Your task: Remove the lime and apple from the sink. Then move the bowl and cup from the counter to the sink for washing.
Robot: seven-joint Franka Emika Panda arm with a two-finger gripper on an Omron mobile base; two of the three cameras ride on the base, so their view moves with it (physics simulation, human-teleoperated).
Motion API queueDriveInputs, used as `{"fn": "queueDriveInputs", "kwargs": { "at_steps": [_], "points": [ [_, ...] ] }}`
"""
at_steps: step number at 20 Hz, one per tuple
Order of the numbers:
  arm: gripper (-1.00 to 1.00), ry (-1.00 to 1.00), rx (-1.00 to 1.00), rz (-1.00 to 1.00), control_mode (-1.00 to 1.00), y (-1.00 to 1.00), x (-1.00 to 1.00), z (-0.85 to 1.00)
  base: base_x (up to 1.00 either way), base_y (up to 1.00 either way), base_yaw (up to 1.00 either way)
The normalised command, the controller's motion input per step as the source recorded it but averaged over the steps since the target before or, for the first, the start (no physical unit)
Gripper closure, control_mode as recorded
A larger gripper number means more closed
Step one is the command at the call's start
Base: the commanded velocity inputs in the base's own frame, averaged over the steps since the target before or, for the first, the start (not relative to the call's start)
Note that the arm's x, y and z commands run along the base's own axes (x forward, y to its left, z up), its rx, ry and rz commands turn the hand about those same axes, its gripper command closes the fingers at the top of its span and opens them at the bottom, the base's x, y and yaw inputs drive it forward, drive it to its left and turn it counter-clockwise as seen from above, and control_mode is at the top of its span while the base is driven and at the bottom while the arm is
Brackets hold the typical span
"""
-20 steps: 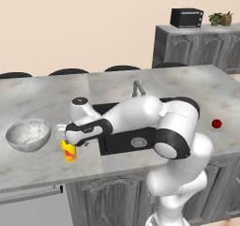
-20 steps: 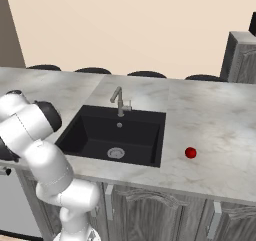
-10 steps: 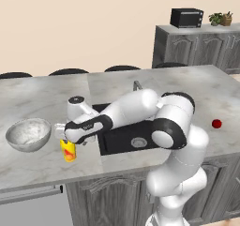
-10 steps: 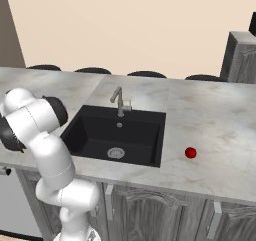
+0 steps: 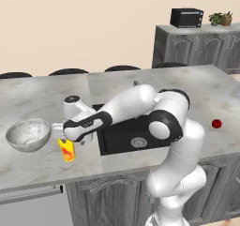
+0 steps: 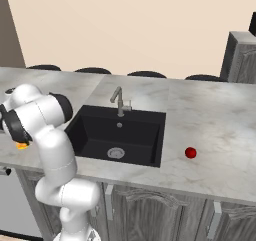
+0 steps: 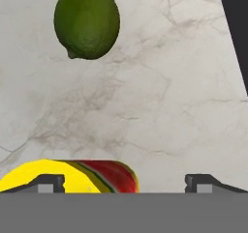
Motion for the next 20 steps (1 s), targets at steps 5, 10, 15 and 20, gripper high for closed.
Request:
{"fn": "queueDriveInputs", "kwargs": {
  "at_steps": [5,10,15,20],
  "points": [
    [-1.00,0.05,-0.02,-0.03,-1.00,0.03,-0.03,-0.15,0.00,0.00,0.00],
    [-1.00,0.01,-0.02,-0.05,-1.00,0.00,-0.13,-0.19,0.00,0.00,0.00],
    [1.00,0.00,-0.02,-0.07,-1.00,0.00,-0.21,-0.21,0.00,0.00,0.00],
    [1.00,0.00,0.00,-0.08,-1.00,-0.01,-0.22,-0.18,0.00,0.00,0.00]
  ]
}}
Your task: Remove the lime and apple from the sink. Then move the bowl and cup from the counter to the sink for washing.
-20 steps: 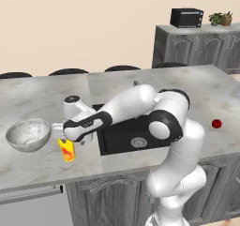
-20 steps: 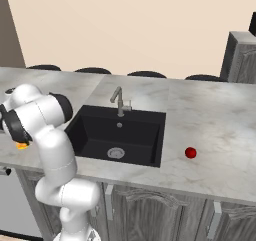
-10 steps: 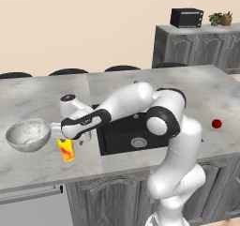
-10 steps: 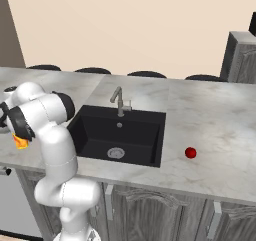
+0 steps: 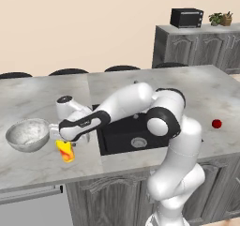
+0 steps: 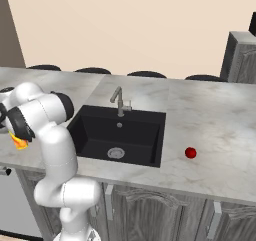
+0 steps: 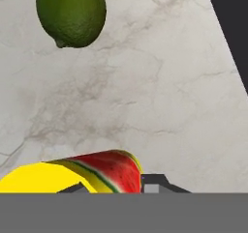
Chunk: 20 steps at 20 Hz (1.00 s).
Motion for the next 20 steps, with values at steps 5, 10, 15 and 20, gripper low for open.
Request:
{"fn": "queueDriveInputs", "kwargs": {
  "at_steps": [5,10,15,20],
  "points": [
    [1.00,0.00,0.00,-0.09,-1.00,-0.08,-0.19,-0.08,0.00,0.00,0.00],
    [1.00,-0.01,0.00,-0.07,-1.00,-0.13,-0.15,0.03,0.00,0.00,0.00],
    [1.00,-0.08,0.00,-0.05,-1.00,-0.19,-0.17,0.16,0.00,0.00,0.00],
    [1.00,-0.06,0.00,-0.01,-1.00,-0.22,-0.19,0.28,0.00,0.00,0.00]
  ]
}}
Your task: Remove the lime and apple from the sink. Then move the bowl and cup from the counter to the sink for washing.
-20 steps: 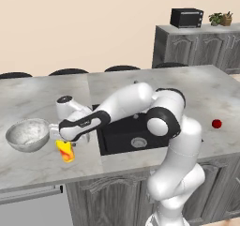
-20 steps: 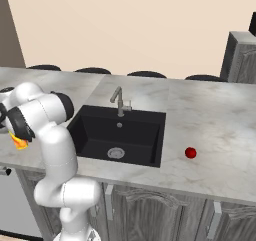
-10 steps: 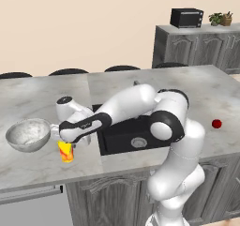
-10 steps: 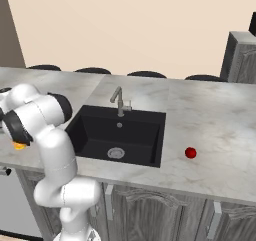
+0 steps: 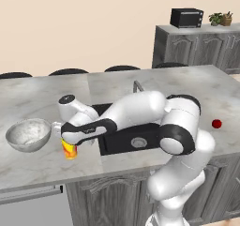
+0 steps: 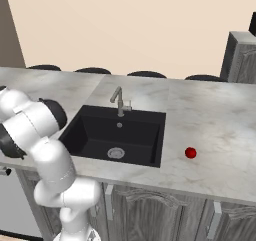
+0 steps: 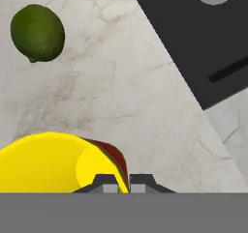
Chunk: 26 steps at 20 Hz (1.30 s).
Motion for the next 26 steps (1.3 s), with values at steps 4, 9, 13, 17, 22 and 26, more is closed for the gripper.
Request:
{"fn": "queueDriveInputs", "kwargs": {
  "at_steps": [4,9,13,17,22,26],
  "points": [
    [1.00,-0.01,0.00,0.00,-1.00,-0.26,-0.18,0.35,0.00,0.00,0.00],
    [1.00,0.00,0.00,0.00,-1.00,-0.32,-0.15,0.35,0.00,0.00,0.00],
    [1.00,0.00,0.00,0.00,-1.00,-0.39,-0.13,0.33,0.00,0.00,0.00],
    [1.00,-0.04,0.00,0.00,-1.00,-0.45,-0.12,0.27,0.00,0.00,0.00],
    [1.00,-0.05,0.00,0.00,-1.00,-0.47,-0.09,0.21,0.00,0.00,0.00],
    [1.00,-0.08,0.00,0.00,-1.00,-0.48,-0.05,0.16,0.00,0.00,0.00]
  ]
}}
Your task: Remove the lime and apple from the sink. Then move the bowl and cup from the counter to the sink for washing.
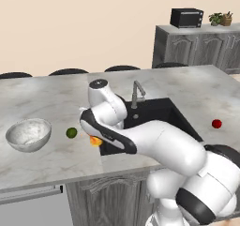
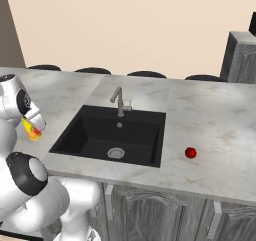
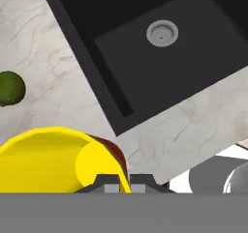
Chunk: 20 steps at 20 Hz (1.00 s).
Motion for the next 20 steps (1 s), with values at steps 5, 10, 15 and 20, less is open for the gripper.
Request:
{"fn": "queueDriveInputs", "kwargs": {
  "at_steps": [5,10,15,20],
  "points": [
    [1.00,-0.06,0.00,0.00,-1.00,-0.49,-0.02,0.10,0.00,0.00,0.00],
    [1.00,-0.02,0.00,0.00,-1.00,-0.45,0.00,0.03,0.00,0.00,0.00],
    [1.00,0.00,0.00,0.00,-1.00,-0.40,0.07,0.00,0.00,0.00,0.00],
    [1.00,0.02,0.00,0.00,-1.00,-0.33,0.18,0.00,0.00,0.00,0.00]
  ]
}}
